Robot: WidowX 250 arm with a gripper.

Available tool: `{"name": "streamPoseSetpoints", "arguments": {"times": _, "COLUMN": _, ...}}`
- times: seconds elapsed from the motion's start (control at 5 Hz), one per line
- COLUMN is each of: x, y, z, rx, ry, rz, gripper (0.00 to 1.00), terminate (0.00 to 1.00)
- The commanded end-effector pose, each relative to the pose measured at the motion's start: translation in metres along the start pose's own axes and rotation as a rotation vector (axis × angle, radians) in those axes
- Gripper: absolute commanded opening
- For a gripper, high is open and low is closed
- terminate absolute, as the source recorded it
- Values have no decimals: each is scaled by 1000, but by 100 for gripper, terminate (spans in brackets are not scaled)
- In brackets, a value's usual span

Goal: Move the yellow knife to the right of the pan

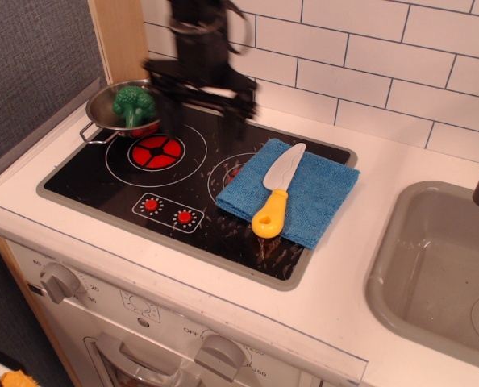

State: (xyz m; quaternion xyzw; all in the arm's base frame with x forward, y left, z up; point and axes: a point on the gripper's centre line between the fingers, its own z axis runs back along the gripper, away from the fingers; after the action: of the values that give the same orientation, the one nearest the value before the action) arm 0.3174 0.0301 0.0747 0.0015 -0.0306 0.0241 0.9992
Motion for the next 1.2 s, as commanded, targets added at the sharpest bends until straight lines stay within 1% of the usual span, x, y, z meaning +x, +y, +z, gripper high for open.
{"name": "streamPoseSetpoints", "arguments": {"times": 0.0, "x": -6, "y": -49, "z": -12, "rx": 21, "ry": -8, "rz": -43, "gripper": 100, "terminate": 0}}
{"name": "streamPoseSetpoints", "arguments": {"times": 0.2, "x": -7, "y": -69, "z": -22, "rx": 18, "ry": 11, "rz": -88, "gripper": 100, "terminate": 0}}
{"name": "streamPoseSetpoints", "arguments": {"times": 0.4, "x": -8, "y": -77, "z": -30, "rx": 20, "ry": 32, "rz": -105, "gripper": 100, "terminate": 0}}
{"name": "streamPoseSetpoints", "arguments": {"times": 0.6, "x": -11, "y": -73, "z": -34, "rx": 26, "ry": 45, "rz": -95, "gripper": 100, "terminate": 0}}
{"name": "streamPoseSetpoints", "arguments": {"times": 1.0, "x": -13, "y": -63, "z": -33, "rx": 27, "ry": 35, "rz": -62, "gripper": 100, "terminate": 0}}
